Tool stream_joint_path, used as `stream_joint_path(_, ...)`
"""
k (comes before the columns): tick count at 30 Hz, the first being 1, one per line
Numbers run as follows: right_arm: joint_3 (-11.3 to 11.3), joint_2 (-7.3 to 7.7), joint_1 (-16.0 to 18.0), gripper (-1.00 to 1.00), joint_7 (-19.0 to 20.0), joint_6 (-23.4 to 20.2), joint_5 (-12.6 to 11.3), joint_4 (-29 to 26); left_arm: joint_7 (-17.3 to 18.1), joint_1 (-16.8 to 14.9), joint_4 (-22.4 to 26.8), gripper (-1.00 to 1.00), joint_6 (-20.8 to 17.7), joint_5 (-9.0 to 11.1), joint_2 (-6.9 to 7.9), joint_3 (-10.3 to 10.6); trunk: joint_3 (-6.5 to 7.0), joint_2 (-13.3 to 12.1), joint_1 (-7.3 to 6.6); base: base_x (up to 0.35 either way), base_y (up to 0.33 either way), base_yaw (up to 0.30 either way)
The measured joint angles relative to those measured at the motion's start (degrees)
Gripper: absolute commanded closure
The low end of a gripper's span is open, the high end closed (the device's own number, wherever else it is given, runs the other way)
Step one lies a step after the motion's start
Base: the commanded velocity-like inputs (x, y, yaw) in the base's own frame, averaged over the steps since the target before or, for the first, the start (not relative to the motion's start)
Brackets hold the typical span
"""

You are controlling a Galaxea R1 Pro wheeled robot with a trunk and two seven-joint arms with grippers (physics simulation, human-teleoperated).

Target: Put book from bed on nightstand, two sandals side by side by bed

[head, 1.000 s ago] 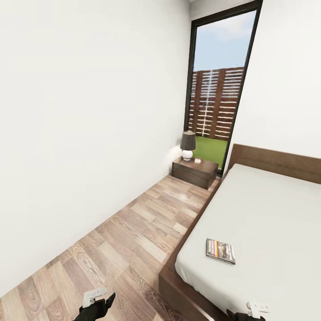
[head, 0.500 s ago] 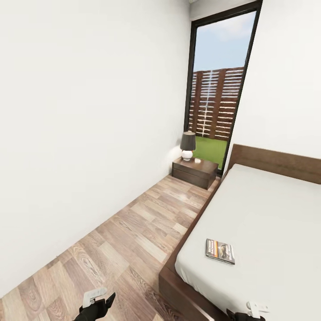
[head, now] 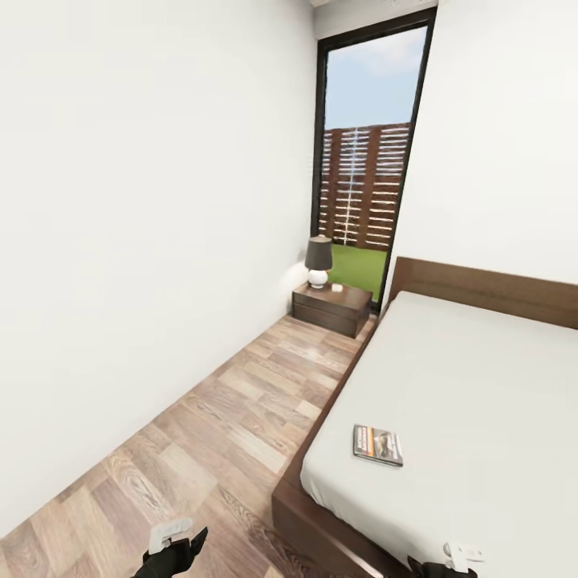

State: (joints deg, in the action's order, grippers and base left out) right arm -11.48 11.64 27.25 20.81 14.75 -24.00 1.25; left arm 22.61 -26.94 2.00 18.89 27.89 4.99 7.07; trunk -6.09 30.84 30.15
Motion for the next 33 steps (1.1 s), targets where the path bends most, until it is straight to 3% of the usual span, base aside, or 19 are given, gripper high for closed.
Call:
stream_joint_path(15,0.0,0.04,0.0,-1.0,0.07,0.0,0.0,-0.06,-0.01,0.01,0.01,-1.0,0.0,0.0,0.0,0.0,0.0,0.0,0.0,0.0,0.0,-0.268)
stream_joint_path(33,0.0,0.04,0.01,-1.0,-0.01,-0.03,0.0,-0.06,-0.02,0.01,0.01,-1.0,0.02,-0.02,0.01,0.01,0.0,0.01,-0.02,0.184,0.155,-0.022)
